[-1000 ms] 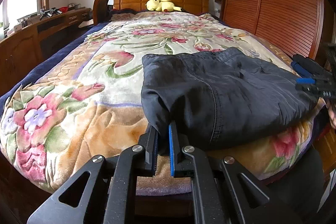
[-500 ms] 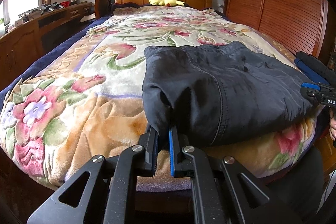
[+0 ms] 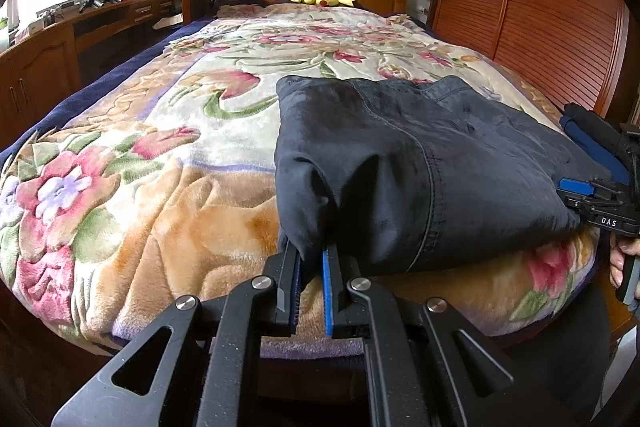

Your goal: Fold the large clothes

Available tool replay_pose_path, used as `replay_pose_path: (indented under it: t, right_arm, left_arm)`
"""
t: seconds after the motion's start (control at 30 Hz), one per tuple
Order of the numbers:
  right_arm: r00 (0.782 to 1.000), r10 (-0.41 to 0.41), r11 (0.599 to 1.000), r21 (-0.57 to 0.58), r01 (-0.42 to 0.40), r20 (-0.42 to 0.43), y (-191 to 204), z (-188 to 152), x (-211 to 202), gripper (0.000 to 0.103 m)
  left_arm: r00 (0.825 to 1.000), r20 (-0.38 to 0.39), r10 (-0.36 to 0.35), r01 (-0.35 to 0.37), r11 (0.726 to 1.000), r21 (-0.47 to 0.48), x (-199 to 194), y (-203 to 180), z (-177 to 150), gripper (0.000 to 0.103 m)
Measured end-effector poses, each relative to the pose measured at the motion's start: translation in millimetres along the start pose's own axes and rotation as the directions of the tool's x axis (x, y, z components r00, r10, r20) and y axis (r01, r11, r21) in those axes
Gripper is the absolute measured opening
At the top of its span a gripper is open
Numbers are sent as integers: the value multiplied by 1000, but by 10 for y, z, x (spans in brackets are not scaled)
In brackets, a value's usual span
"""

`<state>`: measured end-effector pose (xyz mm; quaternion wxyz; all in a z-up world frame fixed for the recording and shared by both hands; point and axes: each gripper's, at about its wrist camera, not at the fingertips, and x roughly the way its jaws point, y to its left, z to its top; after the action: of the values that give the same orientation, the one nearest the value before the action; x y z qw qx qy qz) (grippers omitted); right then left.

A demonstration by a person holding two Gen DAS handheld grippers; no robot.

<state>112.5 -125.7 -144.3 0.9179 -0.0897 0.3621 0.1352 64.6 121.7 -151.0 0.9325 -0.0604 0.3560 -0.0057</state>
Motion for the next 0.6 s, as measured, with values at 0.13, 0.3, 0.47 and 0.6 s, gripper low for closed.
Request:
replay_pose_path:
  t: [0.13,0.3,0.47,0.6]
  right_arm:
    - [1000,3,1000,2,-3,9,5,-5,28,50]
    - [1000,7,1000,8,-7,15,-5,-46,52,50]
    - [1000,-4,1000,9,4,13,1,-63,92,50]
    - [1000,2,1000,11,-2,29,-11,-77,112,50]
  left_arm:
    - [1000,0,1,-1,1000,1,4,3,1,9]
    - [1000,-13,-5,5,1000,13,10,-19,24,9]
    - [1000,4,-12,12,999,29,-102,-94,149,6]
    - [999,47,-14,11,997,70,-274,-238,321,5]
